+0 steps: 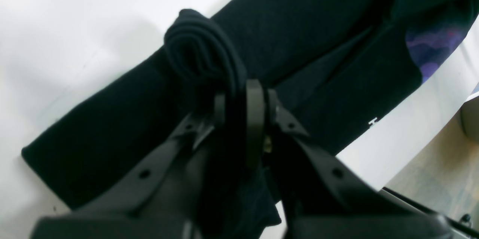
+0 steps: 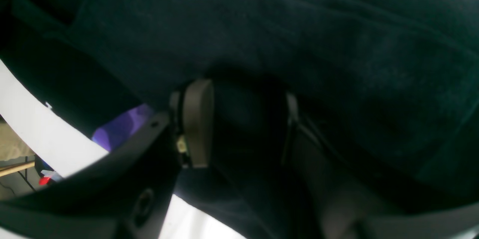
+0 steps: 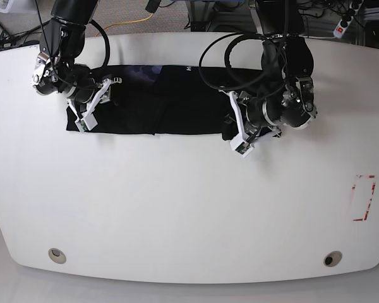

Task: Fold the T-shirt properly
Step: 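Move the left gripper inward along the strip to its middle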

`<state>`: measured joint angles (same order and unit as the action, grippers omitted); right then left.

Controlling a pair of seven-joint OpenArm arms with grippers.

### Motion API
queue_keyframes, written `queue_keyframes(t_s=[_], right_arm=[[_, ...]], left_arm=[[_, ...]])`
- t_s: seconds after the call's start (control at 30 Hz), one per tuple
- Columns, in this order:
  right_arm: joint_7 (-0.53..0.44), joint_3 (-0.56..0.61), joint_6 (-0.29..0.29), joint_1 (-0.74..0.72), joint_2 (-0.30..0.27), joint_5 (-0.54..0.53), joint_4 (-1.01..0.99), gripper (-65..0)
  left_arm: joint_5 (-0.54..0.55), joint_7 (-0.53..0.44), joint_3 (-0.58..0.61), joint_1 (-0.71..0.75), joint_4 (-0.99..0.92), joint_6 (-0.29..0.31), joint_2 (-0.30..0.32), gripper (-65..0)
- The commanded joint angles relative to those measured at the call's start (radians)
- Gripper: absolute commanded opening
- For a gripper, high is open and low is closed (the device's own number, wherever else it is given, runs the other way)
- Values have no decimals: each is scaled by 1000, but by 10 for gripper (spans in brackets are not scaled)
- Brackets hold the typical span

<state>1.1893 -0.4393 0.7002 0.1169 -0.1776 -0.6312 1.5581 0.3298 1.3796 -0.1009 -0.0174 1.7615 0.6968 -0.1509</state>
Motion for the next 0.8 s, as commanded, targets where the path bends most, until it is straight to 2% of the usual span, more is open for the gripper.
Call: queue_keyframes(t_s=[0.0,0.1,0.2,0.27,0.4,0.53,0.63,0.77], right_arm=[[19,-2,-2,-6,-9,23,6,-412],[19,-2,-2,-6,-9,23,6,-412],[19,-2,-2,-6,-9,23,6,-412],[19,-2,-2,-6,-9,23,8,-412],[19,-2,-2,-6,-12,23,8,-412],[19,-2,-2,-6,-12,23,9,-412],[19,-2,-2,-6,-12,20,9,-412],[19,-3,-2,-15,-12,15,29,-412]], left_arm=[[24,-18,26,-17,13,1,-6,-637],[25,-18,76,-20,13,1,-6,-618],[27,-18,129,-25,13,1,-6,-507],[27,-18,165,-25,19,1,-6,-406],[30,-16,197,-26,79,1,-6,-311],[98,-13,237,-20,180,1,-6,-290],[145,-13,209,-25,196,1,-6,-290],[76,-15,120,-28,185,1,4,-290]])
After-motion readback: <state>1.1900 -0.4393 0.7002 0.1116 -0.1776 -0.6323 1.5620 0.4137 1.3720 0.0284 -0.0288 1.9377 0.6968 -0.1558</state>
